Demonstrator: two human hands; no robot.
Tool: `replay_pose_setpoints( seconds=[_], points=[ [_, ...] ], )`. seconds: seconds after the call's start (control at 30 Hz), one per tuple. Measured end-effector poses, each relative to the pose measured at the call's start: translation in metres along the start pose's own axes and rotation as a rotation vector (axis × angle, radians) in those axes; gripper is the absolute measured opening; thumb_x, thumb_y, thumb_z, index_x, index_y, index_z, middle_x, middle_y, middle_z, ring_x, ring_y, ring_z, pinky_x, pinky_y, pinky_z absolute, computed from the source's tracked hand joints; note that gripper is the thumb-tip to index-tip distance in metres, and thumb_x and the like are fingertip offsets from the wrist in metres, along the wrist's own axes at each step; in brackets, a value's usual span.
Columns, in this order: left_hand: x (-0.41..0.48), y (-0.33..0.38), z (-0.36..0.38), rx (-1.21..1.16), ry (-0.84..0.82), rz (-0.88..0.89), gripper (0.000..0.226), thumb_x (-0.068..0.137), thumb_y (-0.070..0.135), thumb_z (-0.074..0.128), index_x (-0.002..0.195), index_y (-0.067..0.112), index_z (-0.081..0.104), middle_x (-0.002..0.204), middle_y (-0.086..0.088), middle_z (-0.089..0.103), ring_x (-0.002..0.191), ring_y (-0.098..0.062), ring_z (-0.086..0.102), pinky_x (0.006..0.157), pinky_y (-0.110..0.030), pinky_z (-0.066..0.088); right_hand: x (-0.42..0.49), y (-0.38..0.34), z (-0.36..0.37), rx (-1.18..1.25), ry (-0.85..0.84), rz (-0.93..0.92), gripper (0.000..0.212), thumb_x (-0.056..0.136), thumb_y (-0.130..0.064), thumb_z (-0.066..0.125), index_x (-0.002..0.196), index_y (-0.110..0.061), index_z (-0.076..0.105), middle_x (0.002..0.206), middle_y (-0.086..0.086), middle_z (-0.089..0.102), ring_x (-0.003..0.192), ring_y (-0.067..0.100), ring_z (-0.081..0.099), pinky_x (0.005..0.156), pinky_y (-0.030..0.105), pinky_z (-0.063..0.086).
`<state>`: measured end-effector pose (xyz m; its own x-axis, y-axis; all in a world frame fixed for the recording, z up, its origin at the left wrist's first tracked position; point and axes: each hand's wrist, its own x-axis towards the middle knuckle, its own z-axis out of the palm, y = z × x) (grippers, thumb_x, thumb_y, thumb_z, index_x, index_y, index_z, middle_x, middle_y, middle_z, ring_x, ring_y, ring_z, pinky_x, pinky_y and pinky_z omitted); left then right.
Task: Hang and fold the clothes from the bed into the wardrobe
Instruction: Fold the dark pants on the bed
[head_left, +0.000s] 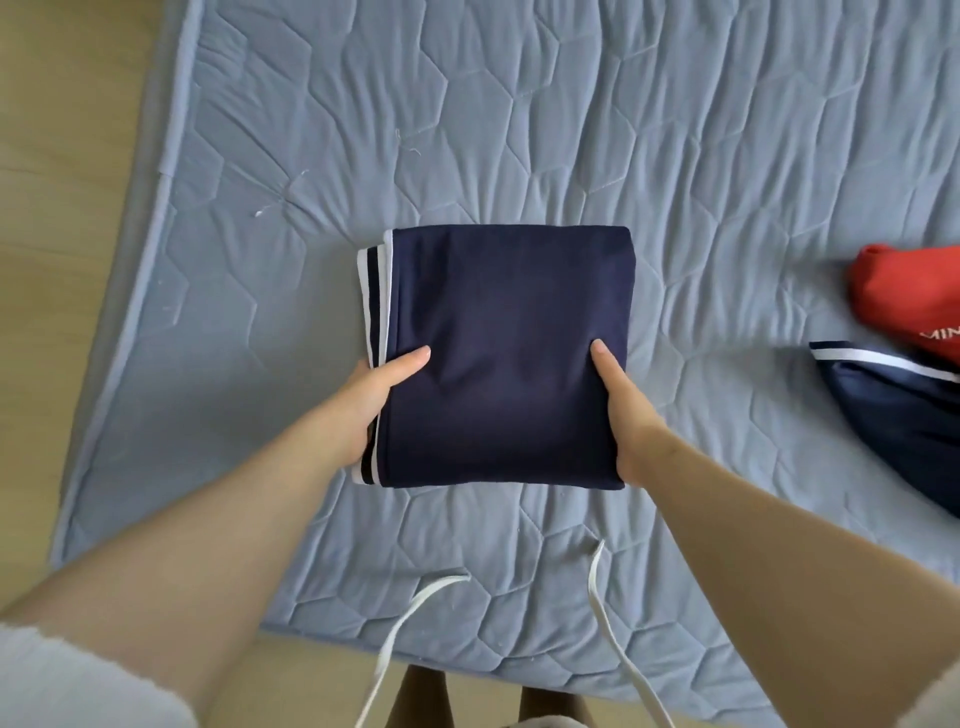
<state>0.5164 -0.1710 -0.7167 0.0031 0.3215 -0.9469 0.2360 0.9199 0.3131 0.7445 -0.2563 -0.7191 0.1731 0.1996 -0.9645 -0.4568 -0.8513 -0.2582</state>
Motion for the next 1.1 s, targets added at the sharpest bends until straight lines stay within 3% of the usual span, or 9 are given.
replay_pose_setpoints(
  seconds=[0.1, 0.23, 0.4, 0.5, 0.6, 0.8, 0.97, 1.1],
  points=[
    [-0.027, 0.008, -0.003, -0.039, -0.129, -0.140, 0.038, 0.067, 0.046, 0.073, 0.092, 0.018, 0.074, 0.091, -0.007, 0.074, 0.077, -0.026, 0.072, 0.066, -0.034, 0.050, -0.019, -0.003, -0.004, 0.025, -0.130, 0.097, 0.050, 0.063, -0.064, 0.070, 0.094, -0.026, 0.066, 0.085, -0.005, 0.075, 0.084, 0.017, 0.067, 0.066, 0.032, 0.047],
    [-0.071, 0.017, -0.013, -0.103, -0.174, -0.083, 0.027, 0.063, 0.040, 0.071, 0.074, 0.017, 0.078, 0.092, -0.007, 0.074, 0.076, -0.024, 0.072, 0.067, -0.033, 0.050, -0.057, -0.006, -0.006, 0.066, -0.179, 0.117, 0.042, 0.064, -0.050, 0.076, 0.094, -0.023, 0.069, 0.083, 0.003, 0.075, 0.074, 0.024, 0.072, 0.063, 0.034, 0.053],
    [-0.149, 0.044, -0.033, -0.204, -0.144, 0.045, 0.021, 0.075, 0.032, 0.066, 0.072, 0.014, 0.077, 0.086, -0.007, 0.074, 0.070, -0.022, 0.072, 0.064, -0.030, 0.050, -0.129, -0.036, 0.004, 0.131, -0.274, 0.011, 0.050, 0.053, -0.039, 0.080, 0.097, -0.020, 0.068, 0.083, 0.008, 0.075, 0.067, 0.029, 0.071, 0.051, 0.038, 0.055],
    [-0.205, 0.065, -0.050, -0.236, -0.147, 0.139, 0.021, 0.069, 0.031, 0.067, 0.071, 0.013, 0.078, 0.086, -0.007, 0.074, 0.072, -0.021, 0.072, 0.063, -0.028, 0.050, -0.184, -0.065, 0.016, 0.090, -0.345, -0.100, 0.061, 0.047, -0.037, 0.080, 0.102, -0.017, 0.066, 0.089, 0.009, 0.074, 0.074, 0.030, 0.072, 0.061, 0.037, 0.054],
    [-0.267, 0.087, -0.071, -0.257, -0.112, 0.231, 0.025, 0.070, 0.031, 0.069, 0.084, 0.012, 0.074, 0.089, -0.008, 0.074, 0.072, -0.023, 0.072, 0.063, -0.030, 0.050, -0.245, -0.092, 0.029, 0.041, -0.386, -0.200, 0.064, 0.047, -0.036, 0.080, 0.106, -0.015, 0.066, 0.095, 0.010, 0.074, 0.082, 0.030, 0.071, 0.069, 0.039, 0.053],
    [-0.407, 0.115, -0.117, -0.315, -0.062, 0.461, 0.026, 0.058, 0.032, 0.071, 0.073, 0.012, 0.078, 0.091, -0.009, 0.074, 0.074, -0.023, 0.072, 0.067, -0.031, 0.048, -0.379, -0.129, 0.054, -0.048, -0.589, -0.381, 0.053, 0.052, -0.027, 0.078, 0.101, -0.009, 0.068, 0.093, 0.014, 0.073, 0.078, 0.030, 0.072, 0.065, 0.036, 0.051],
    [-0.523, 0.116, -0.160, -0.379, 0.012, 0.687, 0.020, 0.062, 0.033, 0.069, 0.072, 0.018, 0.078, 0.091, -0.006, 0.074, 0.076, -0.020, 0.072, 0.059, -0.026, 0.052, -0.487, -0.155, 0.087, -0.197, -0.728, -0.532, 0.048, 0.056, -0.027, 0.075, 0.100, -0.010, 0.067, 0.092, 0.014, 0.073, 0.076, 0.031, 0.072, 0.060, 0.035, 0.053],
    [-0.595, 0.103, -0.200, -0.414, 0.069, 0.852, 0.023, 0.063, 0.033, 0.069, 0.079, 0.019, 0.078, 0.096, -0.006, 0.073, 0.081, -0.022, 0.072, 0.067, -0.030, 0.050, -0.553, -0.159, 0.126, -0.272, -0.845, -0.657, 0.047, 0.057, -0.031, 0.072, 0.100, -0.011, 0.066, 0.093, 0.012, 0.074, 0.075, 0.029, 0.072, 0.065, 0.037, 0.050]
  ],
)
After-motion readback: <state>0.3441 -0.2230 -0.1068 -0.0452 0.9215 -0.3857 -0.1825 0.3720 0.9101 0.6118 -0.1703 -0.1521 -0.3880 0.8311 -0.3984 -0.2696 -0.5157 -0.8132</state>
